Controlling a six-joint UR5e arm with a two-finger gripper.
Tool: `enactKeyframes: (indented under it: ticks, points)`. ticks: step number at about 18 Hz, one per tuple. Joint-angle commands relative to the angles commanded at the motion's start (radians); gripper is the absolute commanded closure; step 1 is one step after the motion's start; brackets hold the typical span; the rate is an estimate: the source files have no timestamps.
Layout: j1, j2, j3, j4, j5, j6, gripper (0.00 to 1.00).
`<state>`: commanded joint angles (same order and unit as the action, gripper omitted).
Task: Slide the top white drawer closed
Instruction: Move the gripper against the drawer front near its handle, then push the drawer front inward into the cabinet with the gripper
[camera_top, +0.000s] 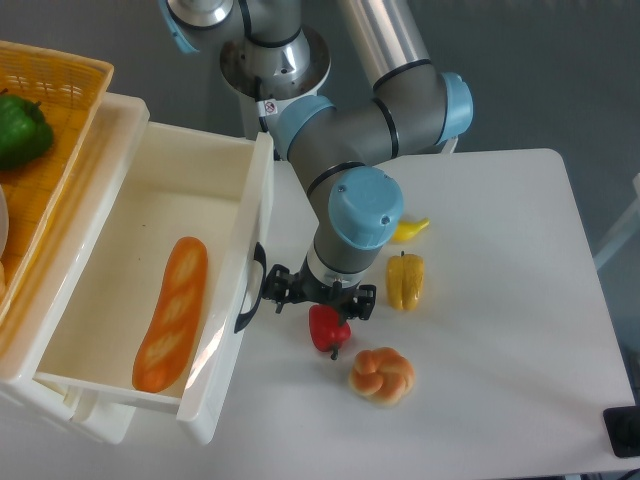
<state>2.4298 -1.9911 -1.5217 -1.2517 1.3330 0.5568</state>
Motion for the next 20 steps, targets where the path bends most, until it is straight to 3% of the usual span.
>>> enactKeyframes:
  ticks: [20]
  points:
    - [-0.071, 0.017, -0.003, -0.002, -0.015, -0.015, 0.00]
